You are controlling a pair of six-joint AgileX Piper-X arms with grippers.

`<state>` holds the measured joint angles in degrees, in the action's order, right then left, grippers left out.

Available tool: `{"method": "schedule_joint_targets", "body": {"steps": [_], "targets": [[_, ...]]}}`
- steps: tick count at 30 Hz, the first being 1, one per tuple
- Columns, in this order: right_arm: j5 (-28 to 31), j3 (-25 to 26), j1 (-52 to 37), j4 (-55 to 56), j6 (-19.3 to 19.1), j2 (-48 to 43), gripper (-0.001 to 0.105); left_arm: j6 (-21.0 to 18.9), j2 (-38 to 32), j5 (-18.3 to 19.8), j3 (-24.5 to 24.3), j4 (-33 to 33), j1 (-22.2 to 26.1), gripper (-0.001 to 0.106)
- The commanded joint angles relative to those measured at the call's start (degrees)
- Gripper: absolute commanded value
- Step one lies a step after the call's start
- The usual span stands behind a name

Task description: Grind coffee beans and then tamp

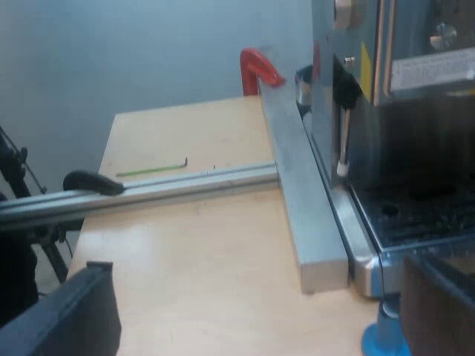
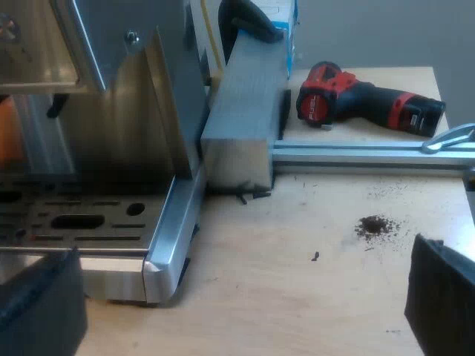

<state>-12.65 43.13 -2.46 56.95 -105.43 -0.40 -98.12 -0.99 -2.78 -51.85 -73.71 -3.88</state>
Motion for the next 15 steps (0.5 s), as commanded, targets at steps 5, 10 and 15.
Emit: {"method": "schedule_joint_targets", "body": {"steps": [5, 10, 15], "targets": [[-0.44, -6.21, 0.03, -2.34, -0.15, -2.52, 0.089, -1.02, -7.8, 0.04, 8.97, 8.35, 0.1, 0.078], [-0.44, -10.76, 0.03, -2.34, -0.15, -2.52, 0.089, -1.02, -7.8, 0.04, 15.35, 11.33, 0.1, 0.078], [-0.44, -14.26, 0.03, -1.81, -0.15, -2.44, 0.089, -1.02, -7.71, 0.04, 19.95, 11.96, 0.1, 0.078]]}}
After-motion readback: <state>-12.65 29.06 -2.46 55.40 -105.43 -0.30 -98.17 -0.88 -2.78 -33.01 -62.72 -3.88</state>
